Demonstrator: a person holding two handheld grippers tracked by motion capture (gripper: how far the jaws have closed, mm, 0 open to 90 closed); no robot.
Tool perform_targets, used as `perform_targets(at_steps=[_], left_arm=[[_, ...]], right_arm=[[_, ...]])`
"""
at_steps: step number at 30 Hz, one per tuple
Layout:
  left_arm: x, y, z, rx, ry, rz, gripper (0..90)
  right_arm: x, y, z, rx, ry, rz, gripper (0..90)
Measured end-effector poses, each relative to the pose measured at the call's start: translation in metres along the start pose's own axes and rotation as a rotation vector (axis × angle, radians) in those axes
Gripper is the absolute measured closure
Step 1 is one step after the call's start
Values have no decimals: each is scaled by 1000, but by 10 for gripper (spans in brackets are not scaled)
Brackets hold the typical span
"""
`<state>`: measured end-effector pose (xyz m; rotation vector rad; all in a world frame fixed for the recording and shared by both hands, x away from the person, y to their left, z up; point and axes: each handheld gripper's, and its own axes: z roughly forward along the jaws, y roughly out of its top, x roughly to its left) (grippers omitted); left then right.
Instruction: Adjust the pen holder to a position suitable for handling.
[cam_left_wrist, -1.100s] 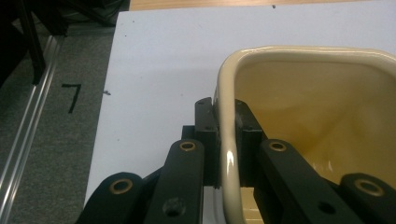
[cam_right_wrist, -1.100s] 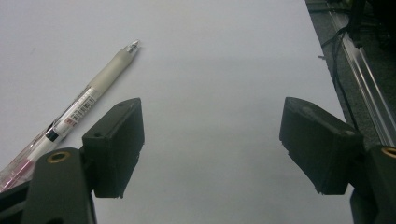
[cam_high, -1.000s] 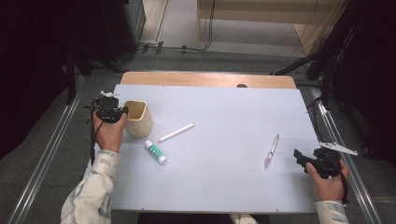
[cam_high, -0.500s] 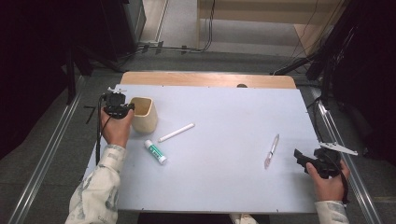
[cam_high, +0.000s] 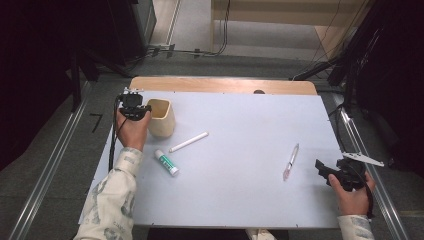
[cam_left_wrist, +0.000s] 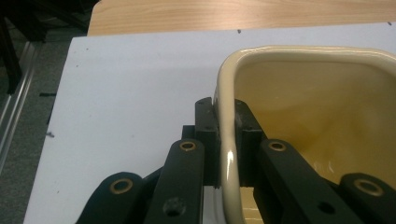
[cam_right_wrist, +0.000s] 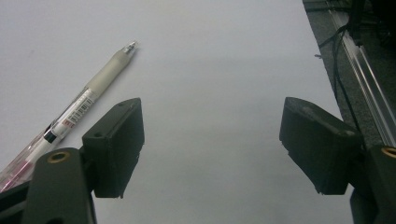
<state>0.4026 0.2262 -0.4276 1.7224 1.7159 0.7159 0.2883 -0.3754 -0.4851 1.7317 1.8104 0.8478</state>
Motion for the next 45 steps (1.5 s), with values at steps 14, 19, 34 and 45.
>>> perform_targets(at_steps=[14,19,34,45], left_arm=[[-18,14,19,13,-12,13,843],[-22,20,25,11,-18,11,843],[-38,38,39,11,-35,17,842],[-42,40,47,19,-35,12,841]], right_arm=[[-2,0,1,5,5,7,207],[-2,0,2,8,8,5,207],[-1,0,2,15,15,7,207],[-2,0,2,17,12,8,207]])
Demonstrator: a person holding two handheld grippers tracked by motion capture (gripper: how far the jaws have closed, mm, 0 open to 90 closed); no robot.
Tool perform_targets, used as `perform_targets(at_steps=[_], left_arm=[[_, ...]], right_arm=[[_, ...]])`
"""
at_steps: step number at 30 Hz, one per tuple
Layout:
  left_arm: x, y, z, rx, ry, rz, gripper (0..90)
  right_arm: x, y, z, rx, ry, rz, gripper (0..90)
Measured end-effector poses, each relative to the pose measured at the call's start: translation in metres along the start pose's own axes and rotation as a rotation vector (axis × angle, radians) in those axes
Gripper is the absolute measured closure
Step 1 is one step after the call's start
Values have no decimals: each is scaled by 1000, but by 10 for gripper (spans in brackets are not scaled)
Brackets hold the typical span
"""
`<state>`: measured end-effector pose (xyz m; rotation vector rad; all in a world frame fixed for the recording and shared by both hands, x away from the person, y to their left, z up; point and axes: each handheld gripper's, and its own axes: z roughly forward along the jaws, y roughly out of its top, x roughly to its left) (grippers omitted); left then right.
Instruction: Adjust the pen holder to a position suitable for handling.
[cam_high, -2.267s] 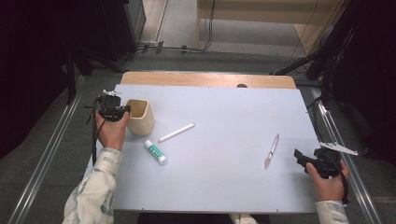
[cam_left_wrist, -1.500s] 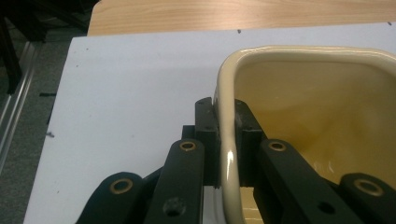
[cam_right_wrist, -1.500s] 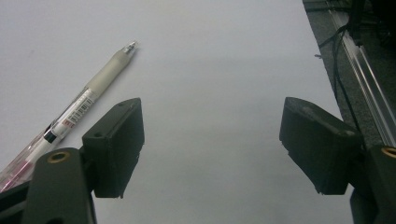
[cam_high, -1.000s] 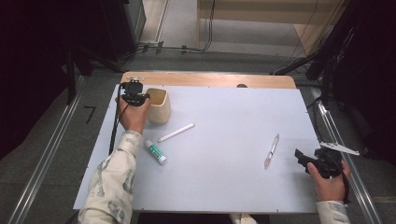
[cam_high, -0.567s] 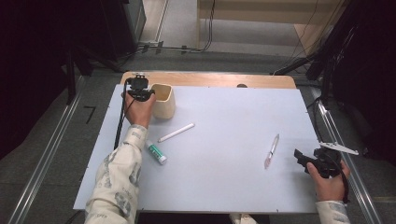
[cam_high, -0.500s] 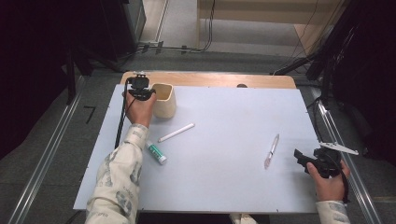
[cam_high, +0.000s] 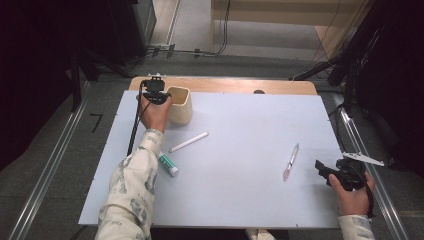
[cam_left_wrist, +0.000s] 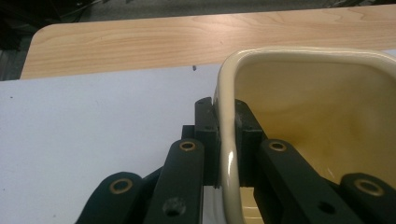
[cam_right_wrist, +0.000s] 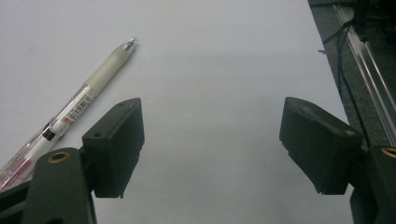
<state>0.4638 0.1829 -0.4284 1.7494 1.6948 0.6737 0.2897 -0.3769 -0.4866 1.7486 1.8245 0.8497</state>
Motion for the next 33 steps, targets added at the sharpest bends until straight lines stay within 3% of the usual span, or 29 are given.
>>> perform_targets(at_steps=[8,14,18,26,28,33], left_arm=[[-4,1,2,-10,8,26,833],[-2,0,0,-10,-9,14,811],[-1,2,-4,-23,-10,21,738],[6,-3,-8,-23,-27,-19,643],[7,-4,-9,-18,-23,-17,590],[5,-4,-16,-36,-41,-13,558]], right_arm=[[0,0,0,1,0,-2,207],[0,0,0,0,1,0,207],[0,0,0,-1,2,-2,207],[0,0,-1,-4,0,-2,207],[1,0,-1,-3,1,0,207],[0,0,-2,-6,-2,0,207]])
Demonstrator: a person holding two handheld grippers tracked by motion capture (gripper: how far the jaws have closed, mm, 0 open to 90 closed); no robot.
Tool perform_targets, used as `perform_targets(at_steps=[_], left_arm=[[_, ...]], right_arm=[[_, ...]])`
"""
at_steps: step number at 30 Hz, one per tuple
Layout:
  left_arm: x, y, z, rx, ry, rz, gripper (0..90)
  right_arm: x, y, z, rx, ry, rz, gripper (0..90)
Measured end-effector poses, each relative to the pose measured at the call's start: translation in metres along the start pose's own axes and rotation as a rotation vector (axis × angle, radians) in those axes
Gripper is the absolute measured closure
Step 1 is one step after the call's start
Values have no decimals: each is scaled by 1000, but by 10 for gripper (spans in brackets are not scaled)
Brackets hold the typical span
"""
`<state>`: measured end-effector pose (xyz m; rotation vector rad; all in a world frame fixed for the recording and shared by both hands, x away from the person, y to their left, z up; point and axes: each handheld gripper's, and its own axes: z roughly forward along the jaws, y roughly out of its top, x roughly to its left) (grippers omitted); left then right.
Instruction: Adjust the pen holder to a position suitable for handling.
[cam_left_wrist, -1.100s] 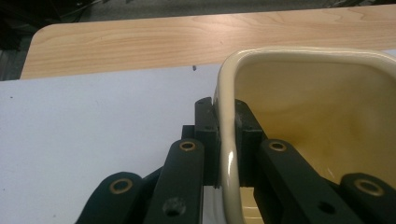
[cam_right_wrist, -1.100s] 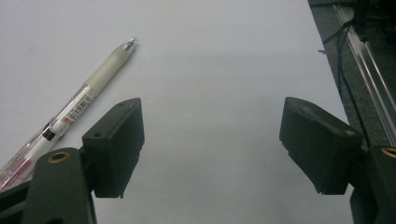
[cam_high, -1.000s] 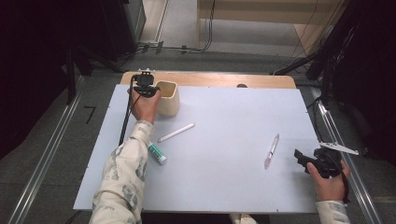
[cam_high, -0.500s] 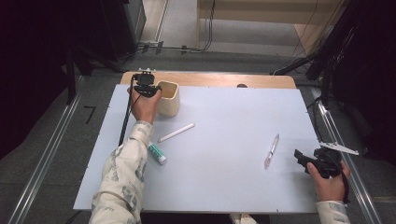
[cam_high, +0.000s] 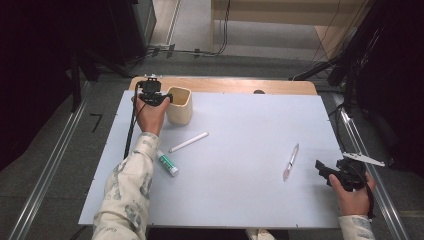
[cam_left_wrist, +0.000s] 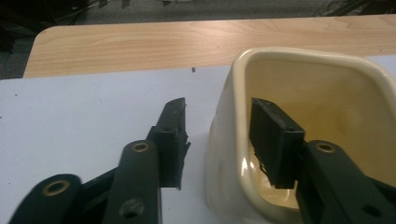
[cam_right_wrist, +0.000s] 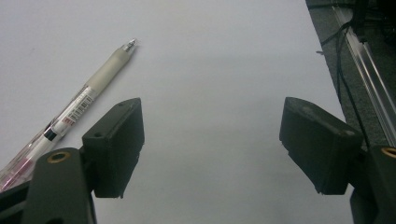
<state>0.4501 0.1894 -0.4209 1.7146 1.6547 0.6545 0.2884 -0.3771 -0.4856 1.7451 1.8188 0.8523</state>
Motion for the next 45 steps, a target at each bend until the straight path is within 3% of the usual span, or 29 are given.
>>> perform_targets(at_steps=[16,39,45], left_arm=[[3,-2,-22,-32,-8,-31,515],[0,-15,-44,-58,-45,-4,500],[-1,-20,-47,-56,-72,-2,500]], right_arm=[[1,0,0,1,0,-4,207],[2,0,0,3,-2,-7,207],[2,0,0,3,-2,-9,207]])
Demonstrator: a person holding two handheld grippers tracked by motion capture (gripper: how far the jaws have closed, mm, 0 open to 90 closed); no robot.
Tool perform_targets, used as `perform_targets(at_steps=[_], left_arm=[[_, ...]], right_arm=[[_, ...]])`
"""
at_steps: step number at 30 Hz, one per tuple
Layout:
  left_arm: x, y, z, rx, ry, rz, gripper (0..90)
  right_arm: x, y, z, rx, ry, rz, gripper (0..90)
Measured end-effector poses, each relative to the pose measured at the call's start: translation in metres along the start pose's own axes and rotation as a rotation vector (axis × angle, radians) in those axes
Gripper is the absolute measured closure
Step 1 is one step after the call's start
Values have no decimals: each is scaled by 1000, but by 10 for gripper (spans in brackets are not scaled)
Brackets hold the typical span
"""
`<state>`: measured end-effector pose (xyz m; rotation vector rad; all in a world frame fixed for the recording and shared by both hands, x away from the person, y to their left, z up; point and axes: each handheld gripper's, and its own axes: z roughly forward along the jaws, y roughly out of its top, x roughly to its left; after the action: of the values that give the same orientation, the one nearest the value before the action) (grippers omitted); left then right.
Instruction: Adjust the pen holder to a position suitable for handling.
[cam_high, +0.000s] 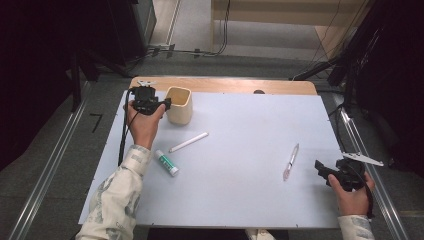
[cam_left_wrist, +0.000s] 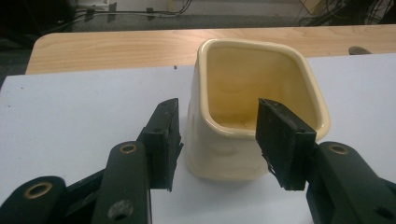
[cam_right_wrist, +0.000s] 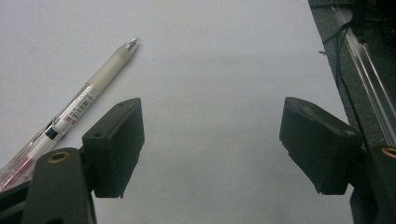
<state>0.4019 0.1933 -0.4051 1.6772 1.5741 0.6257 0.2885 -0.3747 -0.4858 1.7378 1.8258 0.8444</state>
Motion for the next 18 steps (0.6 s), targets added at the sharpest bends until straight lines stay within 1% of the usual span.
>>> perform_targets(at_steps=[13,15,18], left_arm=[[-3,-6,-6,2,-17,11,499],[-4,-8,-6,-1,-23,3,476],[-5,-10,-7,-3,-27,4,457]], right_arm=[[1,0,1,1,-2,-2,207],[1,0,0,0,-2,-3,207],[1,0,0,1,-2,-3,207]])
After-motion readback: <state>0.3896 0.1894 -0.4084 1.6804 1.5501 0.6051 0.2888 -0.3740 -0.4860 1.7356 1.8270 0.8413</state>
